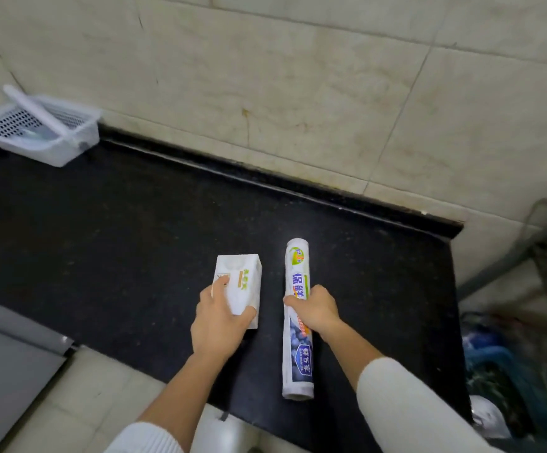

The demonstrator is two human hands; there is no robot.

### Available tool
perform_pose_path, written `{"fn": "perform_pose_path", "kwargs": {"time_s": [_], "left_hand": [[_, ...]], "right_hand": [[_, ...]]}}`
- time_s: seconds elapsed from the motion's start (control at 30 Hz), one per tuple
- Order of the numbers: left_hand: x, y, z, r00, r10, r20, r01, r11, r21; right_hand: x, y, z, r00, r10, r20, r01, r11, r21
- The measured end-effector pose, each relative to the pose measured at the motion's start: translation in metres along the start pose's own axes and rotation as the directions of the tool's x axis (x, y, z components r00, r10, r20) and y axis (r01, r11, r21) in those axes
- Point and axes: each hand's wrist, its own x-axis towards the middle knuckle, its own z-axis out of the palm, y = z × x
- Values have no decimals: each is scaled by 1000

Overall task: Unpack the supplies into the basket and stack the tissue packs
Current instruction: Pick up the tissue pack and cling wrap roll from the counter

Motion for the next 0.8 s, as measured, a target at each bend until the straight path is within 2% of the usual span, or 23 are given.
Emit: {"fn": "perform_pose_path", "kwargs": {"time_s": [0.13,0.3,0.43,0.63,0.8], "left_hand": [[-3,-5,8,998,59,30,-61,997,52],[-6,-5,12,997,70,39,-72,997,29],[-1,12,14,993,103,-58,-98,991,86],[22,105,17,946,319,-65,-319,948,7],[8,226,32,841,540,24,-540,841,-26]], "right_hand": [[-1,2,12,999,21,-31,-24,995,-94],[-4,3,12,999,26,-19,-28,992,-125],[-5,-1,-7,999,0,-39,-3,997,-74],[-12,-12,-91,973,-112,-202,106,993,-43],[-33,-9,-208,903,-222,-367,208,975,-78]]}}
